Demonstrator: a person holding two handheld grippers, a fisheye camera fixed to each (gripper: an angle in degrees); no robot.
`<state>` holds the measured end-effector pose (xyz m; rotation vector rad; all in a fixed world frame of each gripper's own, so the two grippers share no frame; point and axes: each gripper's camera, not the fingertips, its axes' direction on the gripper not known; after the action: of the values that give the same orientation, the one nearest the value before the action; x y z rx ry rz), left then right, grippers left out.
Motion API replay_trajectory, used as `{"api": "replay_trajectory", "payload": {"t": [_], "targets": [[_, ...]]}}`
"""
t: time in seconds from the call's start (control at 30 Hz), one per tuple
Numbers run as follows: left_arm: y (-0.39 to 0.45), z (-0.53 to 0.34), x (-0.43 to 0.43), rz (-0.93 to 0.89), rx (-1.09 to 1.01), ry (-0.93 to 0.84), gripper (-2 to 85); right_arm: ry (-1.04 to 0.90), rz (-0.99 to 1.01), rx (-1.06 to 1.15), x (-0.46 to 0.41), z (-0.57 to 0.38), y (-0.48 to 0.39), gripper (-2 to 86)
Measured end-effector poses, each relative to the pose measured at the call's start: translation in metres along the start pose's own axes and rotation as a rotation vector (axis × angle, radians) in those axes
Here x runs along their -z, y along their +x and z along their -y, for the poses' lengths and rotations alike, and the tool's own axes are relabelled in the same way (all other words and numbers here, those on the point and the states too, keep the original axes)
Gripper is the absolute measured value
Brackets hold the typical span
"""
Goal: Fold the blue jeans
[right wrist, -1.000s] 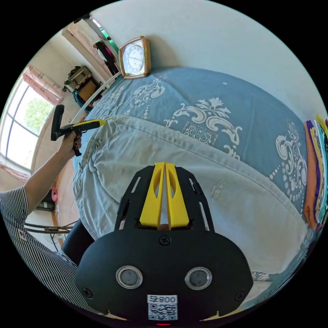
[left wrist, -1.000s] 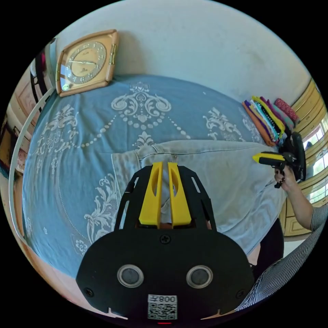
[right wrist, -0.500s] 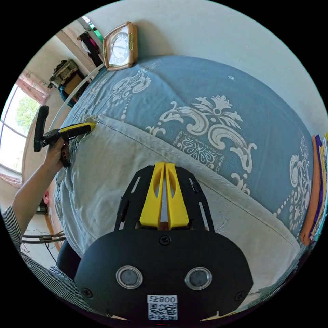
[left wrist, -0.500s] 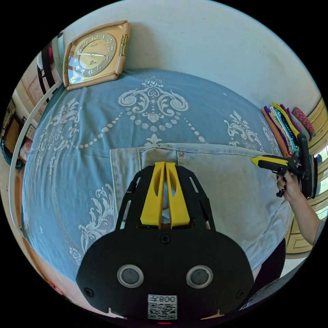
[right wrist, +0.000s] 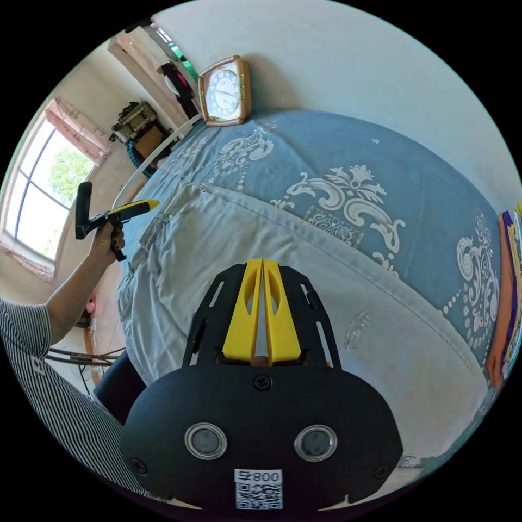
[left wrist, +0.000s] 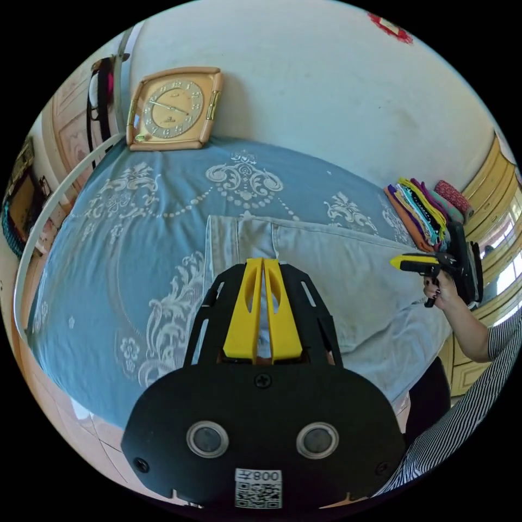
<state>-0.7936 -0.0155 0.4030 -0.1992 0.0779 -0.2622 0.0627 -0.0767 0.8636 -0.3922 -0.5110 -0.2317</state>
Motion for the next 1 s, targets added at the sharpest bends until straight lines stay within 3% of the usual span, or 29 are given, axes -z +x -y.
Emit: {"api": "replay_trajectory", "payload": {"t": [0.1, 0.13, 0.3, 0.53, 1.0], "targets": [[-0.008, -0.024, -0.008, 0.025, 0.059, -0.069, 0.2, -0.082, -0.012, 0.0, -0.02, -0.03, -0.02, -0.4], [-0.012, -0.027, -0.024, 0.034, 0.062, -0.165, 0.3, -0.15, -0.018, -0.005, -0.038, -0.035, -0.022, -0.3], [-0.01, 0.0, -0.017, -0.02, 0.076, -0.092, 0.5, -0.171, 0.024, -0.042, -0.05, -0.014, -0.016, -0.3], [0.012, 0.085, -0.031, -0.084, -0.091, 0.017, 4.5, -0.071, -0.1, 0.019, -0.035, 0.046, -0.01, 0.3], [0.073, 0.242, -0.15, 0.028, -0.378, -0.345, 8.5, -0.184, -0.247, 0.17, -0.071, 0.185, 0.006, 9.9]]}}
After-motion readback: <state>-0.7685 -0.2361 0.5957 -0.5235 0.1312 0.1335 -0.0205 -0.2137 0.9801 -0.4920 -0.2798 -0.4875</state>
